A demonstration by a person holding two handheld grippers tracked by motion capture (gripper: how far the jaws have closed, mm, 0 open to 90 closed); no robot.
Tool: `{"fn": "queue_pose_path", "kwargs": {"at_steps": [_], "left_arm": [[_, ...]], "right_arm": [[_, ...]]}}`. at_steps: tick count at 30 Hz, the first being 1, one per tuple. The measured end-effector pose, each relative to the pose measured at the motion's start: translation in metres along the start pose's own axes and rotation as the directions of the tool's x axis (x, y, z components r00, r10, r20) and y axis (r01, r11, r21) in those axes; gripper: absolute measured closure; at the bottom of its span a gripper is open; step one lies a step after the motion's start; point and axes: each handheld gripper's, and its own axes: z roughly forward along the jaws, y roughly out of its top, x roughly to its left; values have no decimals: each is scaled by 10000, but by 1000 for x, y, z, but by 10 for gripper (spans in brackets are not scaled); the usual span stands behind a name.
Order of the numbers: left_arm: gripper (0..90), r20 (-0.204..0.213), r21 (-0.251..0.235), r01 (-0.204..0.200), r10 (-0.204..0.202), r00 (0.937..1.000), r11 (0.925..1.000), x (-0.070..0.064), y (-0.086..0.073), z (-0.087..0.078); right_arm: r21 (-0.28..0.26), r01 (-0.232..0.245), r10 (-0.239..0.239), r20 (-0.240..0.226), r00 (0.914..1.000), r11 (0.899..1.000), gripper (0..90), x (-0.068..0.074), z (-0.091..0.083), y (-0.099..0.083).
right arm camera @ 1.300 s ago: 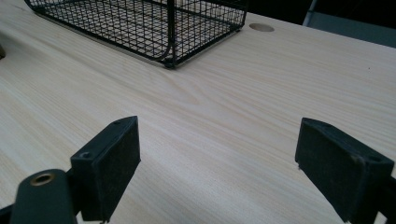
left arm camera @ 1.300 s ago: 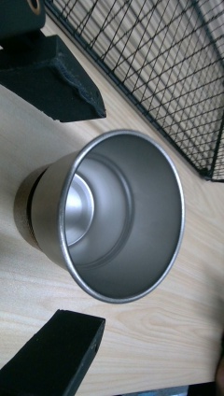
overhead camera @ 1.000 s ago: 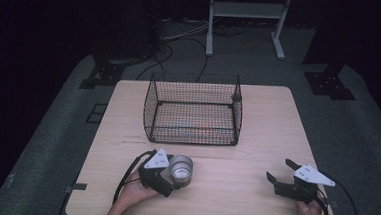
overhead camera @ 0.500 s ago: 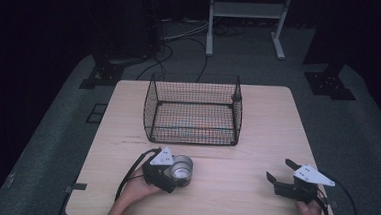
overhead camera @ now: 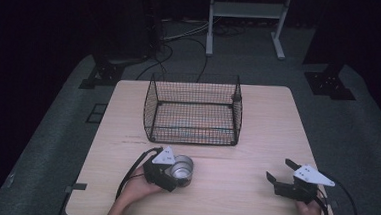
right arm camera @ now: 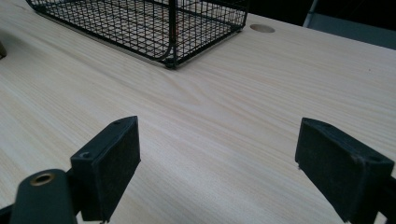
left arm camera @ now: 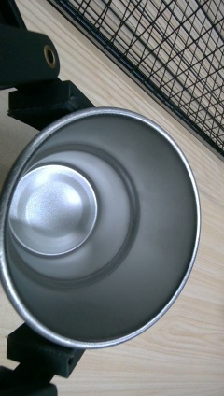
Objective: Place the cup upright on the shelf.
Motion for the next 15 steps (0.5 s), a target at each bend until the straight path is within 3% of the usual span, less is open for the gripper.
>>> {"fn": "queue_pose_path", "kwargs": {"at_steps": [15], "left_arm": [[179,186,-321,-276,282,9994,9991,-2,18,-12]], "right_arm": [[-9,-10,10,-6,10000,10000,133,0,0,0]]}}
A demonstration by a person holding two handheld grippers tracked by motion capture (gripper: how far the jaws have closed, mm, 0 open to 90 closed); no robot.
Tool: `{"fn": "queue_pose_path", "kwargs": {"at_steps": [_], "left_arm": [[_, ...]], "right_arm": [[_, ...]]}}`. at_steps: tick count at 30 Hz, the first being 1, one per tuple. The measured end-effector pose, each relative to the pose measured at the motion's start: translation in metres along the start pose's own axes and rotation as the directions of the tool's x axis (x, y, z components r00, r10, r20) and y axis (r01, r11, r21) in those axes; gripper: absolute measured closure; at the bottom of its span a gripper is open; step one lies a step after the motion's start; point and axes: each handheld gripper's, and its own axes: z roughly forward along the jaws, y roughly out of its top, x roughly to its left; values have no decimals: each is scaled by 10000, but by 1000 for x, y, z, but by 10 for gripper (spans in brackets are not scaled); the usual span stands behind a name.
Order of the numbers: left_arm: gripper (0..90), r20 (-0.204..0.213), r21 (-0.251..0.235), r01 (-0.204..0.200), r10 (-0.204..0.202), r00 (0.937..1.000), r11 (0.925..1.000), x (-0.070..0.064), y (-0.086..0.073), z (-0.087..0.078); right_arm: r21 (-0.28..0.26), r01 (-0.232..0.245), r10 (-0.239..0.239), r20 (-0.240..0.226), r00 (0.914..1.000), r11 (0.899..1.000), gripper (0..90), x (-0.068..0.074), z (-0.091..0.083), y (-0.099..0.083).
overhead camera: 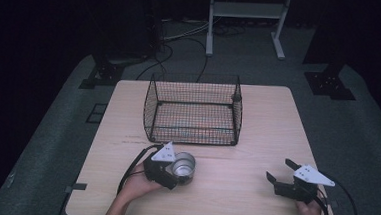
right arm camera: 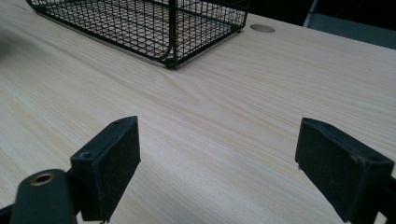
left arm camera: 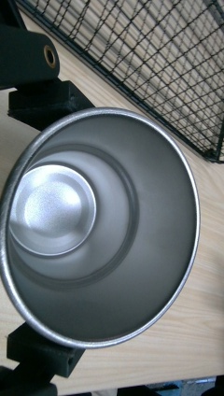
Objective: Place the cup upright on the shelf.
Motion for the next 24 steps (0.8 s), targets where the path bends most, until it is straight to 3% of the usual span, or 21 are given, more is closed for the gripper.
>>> {"fn": "queue_pose_path", "kwargs": {"at_steps": [11,24], "left_arm": [[179,170,-122,-209,211,9996,9997,2,19,-8],[179,72,23,-458,457,9989,9989,7,35,-13]], "right_arm": [[-8,4,-4,26,10000,10000,133,0,0,0],[-24,-61,61,18,10000,10000,133,-1,0,0]]}}
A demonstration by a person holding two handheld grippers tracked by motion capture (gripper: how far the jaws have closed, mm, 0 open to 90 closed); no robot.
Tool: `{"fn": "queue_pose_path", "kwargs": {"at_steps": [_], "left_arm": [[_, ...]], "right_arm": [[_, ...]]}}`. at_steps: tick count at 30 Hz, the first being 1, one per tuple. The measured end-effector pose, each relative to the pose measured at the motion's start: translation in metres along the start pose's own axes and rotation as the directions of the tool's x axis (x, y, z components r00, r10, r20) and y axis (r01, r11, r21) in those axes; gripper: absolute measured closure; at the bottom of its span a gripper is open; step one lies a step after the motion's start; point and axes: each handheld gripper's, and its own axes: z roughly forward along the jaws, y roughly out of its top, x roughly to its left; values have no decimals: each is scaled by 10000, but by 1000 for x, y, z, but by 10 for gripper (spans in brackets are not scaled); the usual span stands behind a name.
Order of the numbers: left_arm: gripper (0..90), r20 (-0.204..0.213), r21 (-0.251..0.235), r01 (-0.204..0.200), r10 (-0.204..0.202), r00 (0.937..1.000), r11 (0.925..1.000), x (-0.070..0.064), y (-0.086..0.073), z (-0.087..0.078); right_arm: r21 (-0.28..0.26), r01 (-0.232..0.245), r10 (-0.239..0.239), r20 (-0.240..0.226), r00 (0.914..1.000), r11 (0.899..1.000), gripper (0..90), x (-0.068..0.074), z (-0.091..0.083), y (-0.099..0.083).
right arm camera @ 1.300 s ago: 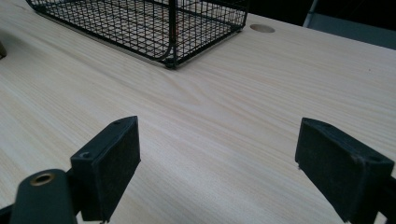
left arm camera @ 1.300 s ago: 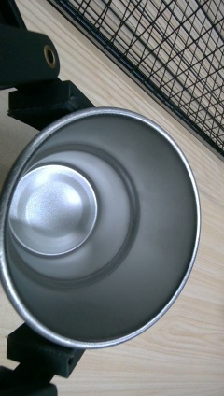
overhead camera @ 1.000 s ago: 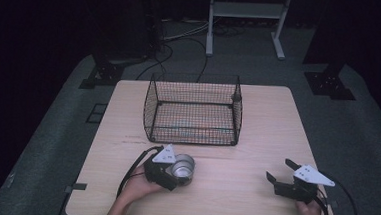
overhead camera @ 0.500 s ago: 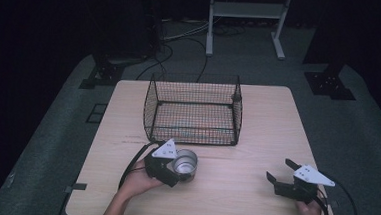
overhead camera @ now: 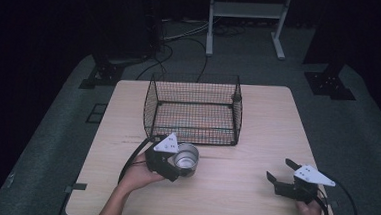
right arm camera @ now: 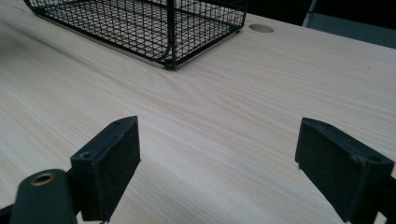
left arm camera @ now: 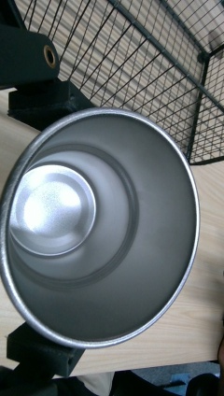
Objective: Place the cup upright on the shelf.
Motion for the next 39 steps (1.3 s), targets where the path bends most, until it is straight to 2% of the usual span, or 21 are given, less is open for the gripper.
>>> {"fn": "queue_pose_path", "kwargs": {"at_steps": [13,17,39], "left_arm": [[179,-127,57,-278,279,9995,9996,10,18,-8],[179,-105,203,-363,365,9993,9991,13,23,-9],[179,97,138,-365,364,9993,9992,38,56,-22]], "right_arm": [[-4,19,-19,-6,10000,10000,133,0,0,0],[-5,14,-14,-14,10000,10000,133,0,0,0],[26,3,-3,-48,10000,10000,133,0,1,0]]}}
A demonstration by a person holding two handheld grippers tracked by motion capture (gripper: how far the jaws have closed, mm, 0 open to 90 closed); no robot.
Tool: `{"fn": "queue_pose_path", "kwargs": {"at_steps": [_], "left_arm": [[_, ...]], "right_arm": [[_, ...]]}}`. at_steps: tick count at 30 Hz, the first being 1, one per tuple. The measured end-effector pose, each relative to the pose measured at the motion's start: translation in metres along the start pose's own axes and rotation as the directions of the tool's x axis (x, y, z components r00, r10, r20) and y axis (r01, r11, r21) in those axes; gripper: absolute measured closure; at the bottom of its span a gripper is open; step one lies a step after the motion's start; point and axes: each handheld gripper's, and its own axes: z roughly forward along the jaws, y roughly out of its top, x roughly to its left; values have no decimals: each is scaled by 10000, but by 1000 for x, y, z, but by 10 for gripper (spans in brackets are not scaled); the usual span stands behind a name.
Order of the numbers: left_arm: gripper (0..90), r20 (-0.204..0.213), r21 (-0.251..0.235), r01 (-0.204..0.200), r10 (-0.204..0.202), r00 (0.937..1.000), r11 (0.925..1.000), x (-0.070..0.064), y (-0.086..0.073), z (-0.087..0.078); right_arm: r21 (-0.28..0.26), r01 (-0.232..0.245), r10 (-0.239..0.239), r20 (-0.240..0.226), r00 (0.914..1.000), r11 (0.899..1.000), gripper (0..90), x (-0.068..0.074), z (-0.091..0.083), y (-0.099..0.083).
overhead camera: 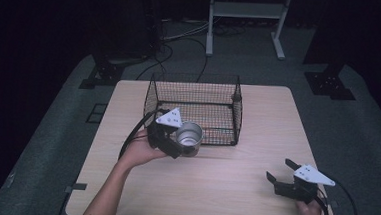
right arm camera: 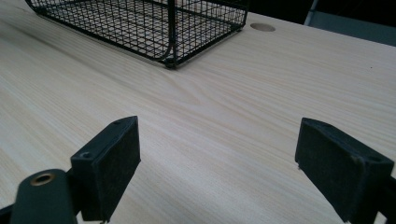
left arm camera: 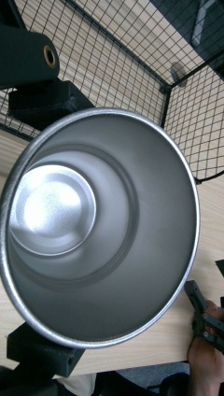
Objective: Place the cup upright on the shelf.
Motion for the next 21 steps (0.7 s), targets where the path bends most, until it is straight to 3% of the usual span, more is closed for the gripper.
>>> {"fn": "queue_pose_path", "kwargs": {"at_steps": [21], "left_arm": [[179,36,50,99,-99,9999,9999,23,26,-3]], "right_arm": [[-9,28,-28,-45,10000,10000,133,0,0,0]]}}
